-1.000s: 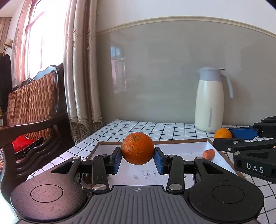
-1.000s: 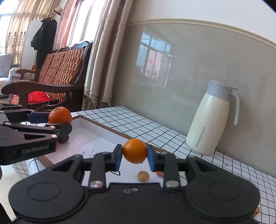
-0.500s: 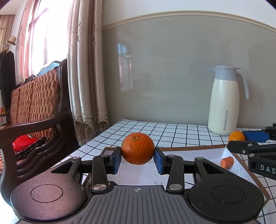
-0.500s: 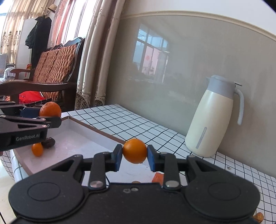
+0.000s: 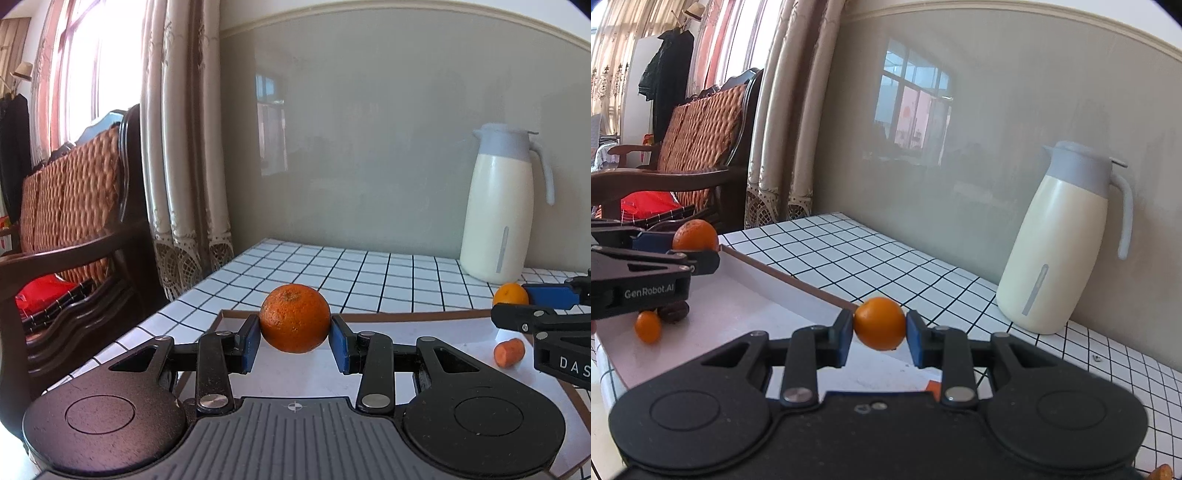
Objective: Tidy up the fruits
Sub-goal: 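Carry both oranges in the left and right tools toward the box, then open the left tool and right tool to drop both oranges into the box, then move both open tools back toward the last orange and carrot chunk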
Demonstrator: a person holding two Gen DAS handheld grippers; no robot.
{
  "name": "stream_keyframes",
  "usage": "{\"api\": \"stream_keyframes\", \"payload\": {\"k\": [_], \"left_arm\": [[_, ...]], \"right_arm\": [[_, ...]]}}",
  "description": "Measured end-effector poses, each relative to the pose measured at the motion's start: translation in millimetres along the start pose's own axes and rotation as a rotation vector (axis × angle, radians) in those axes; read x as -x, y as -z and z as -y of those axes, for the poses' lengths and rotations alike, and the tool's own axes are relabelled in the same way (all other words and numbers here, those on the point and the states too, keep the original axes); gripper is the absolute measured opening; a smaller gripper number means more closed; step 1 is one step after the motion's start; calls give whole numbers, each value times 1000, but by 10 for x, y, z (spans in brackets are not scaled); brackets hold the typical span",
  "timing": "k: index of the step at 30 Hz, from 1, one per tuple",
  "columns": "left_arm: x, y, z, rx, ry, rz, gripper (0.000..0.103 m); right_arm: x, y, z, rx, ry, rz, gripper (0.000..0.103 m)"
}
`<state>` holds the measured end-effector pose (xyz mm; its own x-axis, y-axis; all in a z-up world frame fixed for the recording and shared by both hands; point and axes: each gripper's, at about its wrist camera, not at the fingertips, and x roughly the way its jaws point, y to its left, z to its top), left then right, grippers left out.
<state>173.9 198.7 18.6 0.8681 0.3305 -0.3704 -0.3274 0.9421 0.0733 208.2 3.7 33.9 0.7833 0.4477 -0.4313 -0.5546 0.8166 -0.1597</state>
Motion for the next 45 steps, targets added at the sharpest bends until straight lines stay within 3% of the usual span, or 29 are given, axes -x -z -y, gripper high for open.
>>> {"api": "stream_keyframes", "payload": {"k": [14, 15, 16, 17, 18, 22, 28, 41, 45], "left_arm": [[-262, -62, 45, 23, -3, -42, 41], [-274, -54, 44, 21, -3, -49, 46], [-265, -35, 39, 24, -15, -44, 56], [-228, -26, 22, 36, -38, -26, 91], [-156, -19, 1, 55, -69, 12, 103], [-4, -33, -98, 106, -119, 91, 103], [-67, 51, -84, 68, -114, 37, 103], [-35, 48, -112, 62, -115, 34, 103], [89, 40, -59, 50, -103, 66, 103]], "right_arm": [[-276, -72, 81, -1, -21, -59, 26], [-301, -63, 83, 20, -5, -75, 48], [-293, -39, 85, 38, 43, -51, 86], [-236, -2, 97, 40, 97, 14, 98], [-209, 4, 107, 39, 115, 40, 98], [-229, 10, 229, -21, 105, 27, 97], [-266, 48, 224, -31, 85, 12, 97], [-188, 36, 227, -33, 70, 2, 97], [-44, 50, 246, -35, 74, 26, 97]]}}
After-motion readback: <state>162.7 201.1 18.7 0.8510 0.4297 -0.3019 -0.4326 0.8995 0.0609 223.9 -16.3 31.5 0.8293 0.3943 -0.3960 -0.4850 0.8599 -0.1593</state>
